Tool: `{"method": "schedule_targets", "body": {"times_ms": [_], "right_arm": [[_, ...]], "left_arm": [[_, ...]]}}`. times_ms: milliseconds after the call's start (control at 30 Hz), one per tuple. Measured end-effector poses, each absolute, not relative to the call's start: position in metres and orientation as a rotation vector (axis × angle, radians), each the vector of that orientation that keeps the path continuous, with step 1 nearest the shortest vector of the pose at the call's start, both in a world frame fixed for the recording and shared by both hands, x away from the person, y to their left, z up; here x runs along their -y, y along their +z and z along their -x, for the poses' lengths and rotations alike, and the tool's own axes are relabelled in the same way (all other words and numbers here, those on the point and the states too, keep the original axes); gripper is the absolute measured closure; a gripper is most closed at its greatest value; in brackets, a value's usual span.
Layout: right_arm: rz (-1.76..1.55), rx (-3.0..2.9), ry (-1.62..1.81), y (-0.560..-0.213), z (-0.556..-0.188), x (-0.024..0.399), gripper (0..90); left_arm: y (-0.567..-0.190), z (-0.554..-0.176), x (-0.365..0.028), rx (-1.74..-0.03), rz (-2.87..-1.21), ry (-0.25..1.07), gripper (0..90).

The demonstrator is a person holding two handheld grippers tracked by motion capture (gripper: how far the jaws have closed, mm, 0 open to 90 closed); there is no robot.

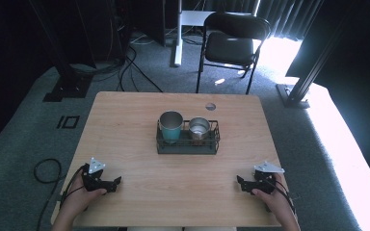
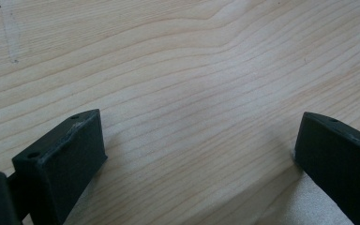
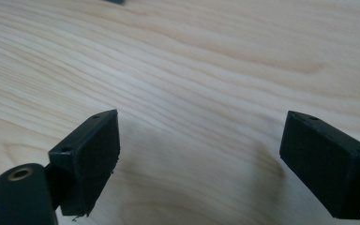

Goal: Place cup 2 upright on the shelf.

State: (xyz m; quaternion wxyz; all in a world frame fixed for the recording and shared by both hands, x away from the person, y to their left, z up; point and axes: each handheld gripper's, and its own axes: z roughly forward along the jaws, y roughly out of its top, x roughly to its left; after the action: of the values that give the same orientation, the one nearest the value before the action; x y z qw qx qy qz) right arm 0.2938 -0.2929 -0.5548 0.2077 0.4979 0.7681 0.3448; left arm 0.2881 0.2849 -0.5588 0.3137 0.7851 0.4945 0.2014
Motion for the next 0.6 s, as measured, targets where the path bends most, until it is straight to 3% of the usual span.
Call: {"method": "schedule_targets", "body": {"times_ms": [600], "right_arm": [[-1.438, -2.094, 0.902, -0.5599, -0.2927, 0.303, 11.5]], "left_arm": [[-0.5588, -0.288, -0.285, -1.303, -2.071, 0.531, 2.8]]}}
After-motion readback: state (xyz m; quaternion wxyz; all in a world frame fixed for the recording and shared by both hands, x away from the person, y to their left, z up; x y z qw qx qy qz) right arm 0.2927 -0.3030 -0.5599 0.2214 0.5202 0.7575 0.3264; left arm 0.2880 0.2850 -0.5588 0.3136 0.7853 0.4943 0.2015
